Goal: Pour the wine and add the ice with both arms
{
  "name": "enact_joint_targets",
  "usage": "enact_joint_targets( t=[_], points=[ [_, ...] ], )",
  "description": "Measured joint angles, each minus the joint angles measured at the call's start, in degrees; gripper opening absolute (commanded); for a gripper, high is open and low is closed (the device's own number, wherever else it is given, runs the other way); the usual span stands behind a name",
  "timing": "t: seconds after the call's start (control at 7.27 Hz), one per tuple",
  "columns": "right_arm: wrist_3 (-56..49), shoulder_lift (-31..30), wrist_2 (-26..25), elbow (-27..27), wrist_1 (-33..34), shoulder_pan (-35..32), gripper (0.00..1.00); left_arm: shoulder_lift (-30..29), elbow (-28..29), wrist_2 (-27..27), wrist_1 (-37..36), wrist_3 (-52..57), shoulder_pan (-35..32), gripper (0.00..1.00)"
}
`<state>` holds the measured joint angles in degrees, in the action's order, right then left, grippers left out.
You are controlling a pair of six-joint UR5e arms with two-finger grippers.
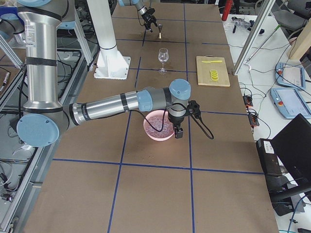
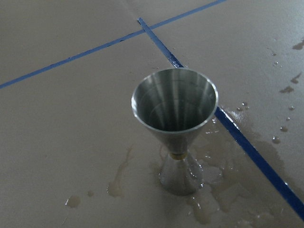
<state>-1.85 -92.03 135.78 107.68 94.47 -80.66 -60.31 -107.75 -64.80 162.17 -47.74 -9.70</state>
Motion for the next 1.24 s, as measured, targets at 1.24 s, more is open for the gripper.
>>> enact_joint_targets(
  t=[1.24],
  points=[
    [23.7, -1.1, 1.0, 5.9, -7.2, 12.5, 1.0, -6.2, 7.1, -64.2, -6.4, 29.9, -58.7, 1.0]
  ],
)
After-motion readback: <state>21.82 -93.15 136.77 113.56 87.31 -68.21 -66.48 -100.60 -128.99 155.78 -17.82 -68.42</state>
